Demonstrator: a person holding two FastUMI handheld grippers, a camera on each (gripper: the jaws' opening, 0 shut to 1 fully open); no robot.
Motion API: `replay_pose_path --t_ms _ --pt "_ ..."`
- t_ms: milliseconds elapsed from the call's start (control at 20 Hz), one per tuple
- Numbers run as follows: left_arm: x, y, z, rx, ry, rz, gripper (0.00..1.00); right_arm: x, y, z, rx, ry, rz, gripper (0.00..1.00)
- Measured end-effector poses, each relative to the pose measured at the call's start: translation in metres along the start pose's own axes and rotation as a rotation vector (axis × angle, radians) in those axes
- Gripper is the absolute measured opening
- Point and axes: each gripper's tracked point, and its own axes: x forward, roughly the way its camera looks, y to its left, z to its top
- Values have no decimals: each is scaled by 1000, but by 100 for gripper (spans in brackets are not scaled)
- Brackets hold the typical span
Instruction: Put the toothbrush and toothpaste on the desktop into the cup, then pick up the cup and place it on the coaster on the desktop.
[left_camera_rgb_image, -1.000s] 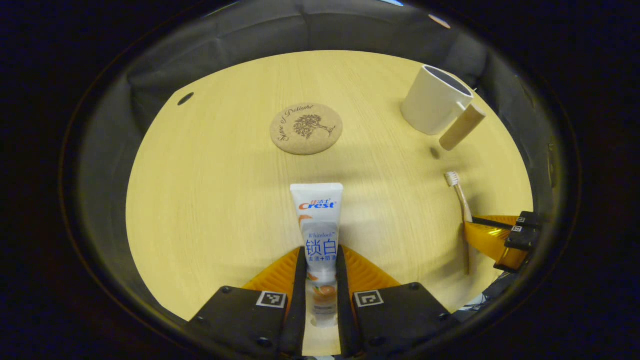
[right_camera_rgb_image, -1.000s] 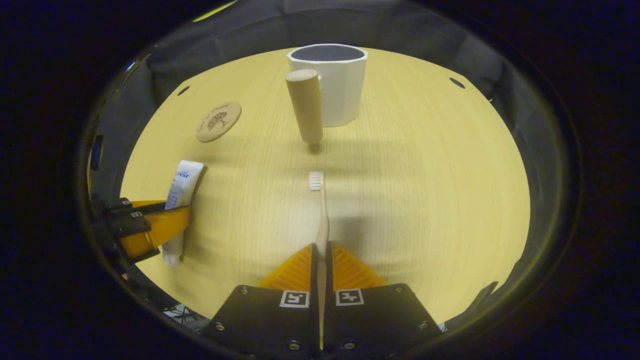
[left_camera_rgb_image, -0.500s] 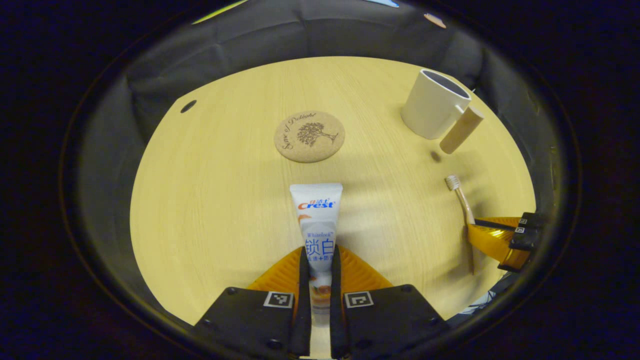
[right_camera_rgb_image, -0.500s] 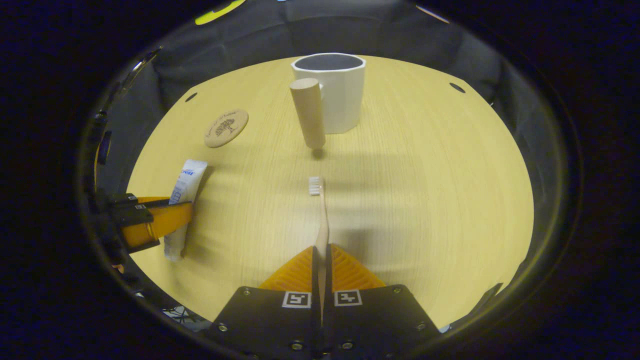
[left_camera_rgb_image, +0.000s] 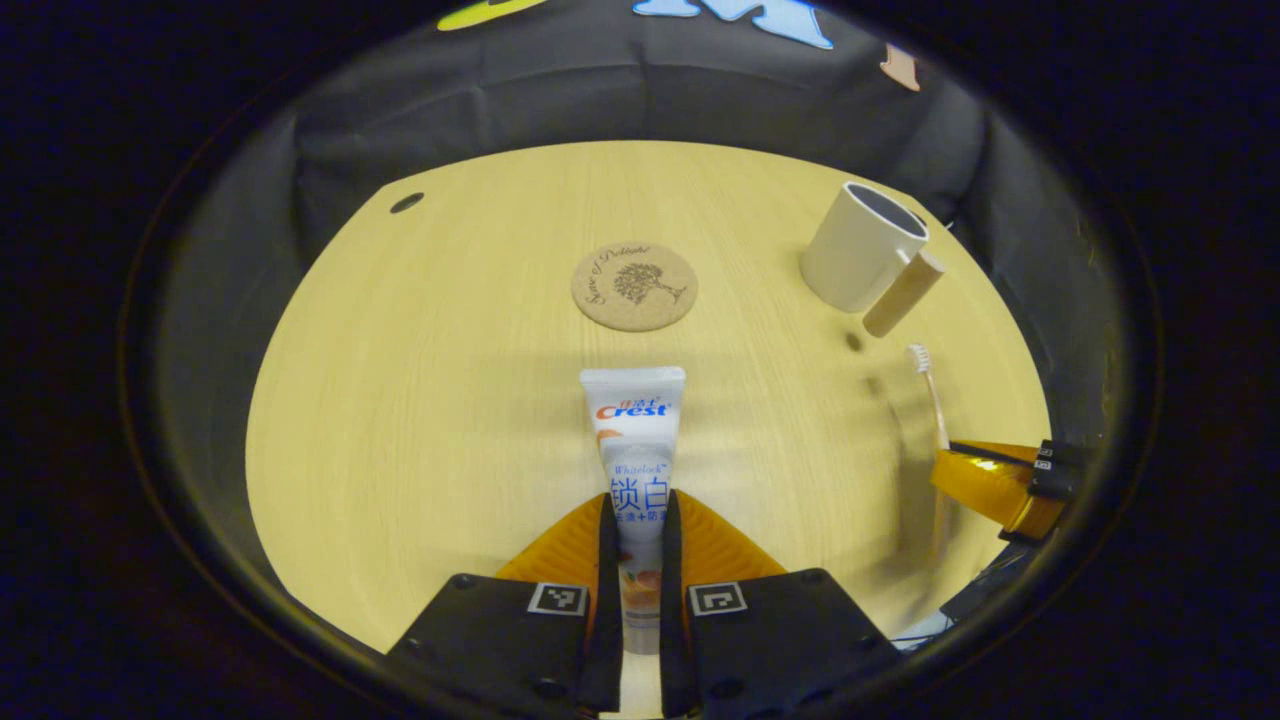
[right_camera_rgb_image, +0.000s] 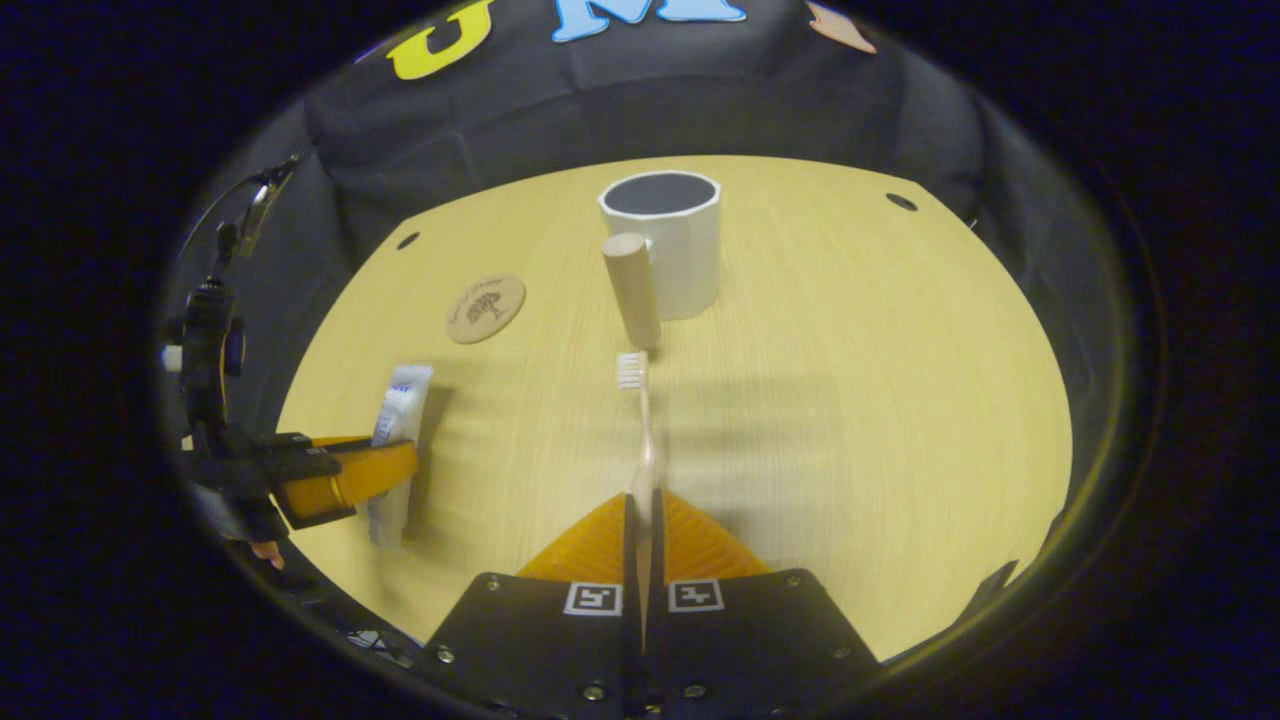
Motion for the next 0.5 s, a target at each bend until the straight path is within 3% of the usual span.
replay_pose_path --t_ms 500 --pt "-51 -19 60 -15 -270 -48 23 -61 21 70 -43 -347 66 2"
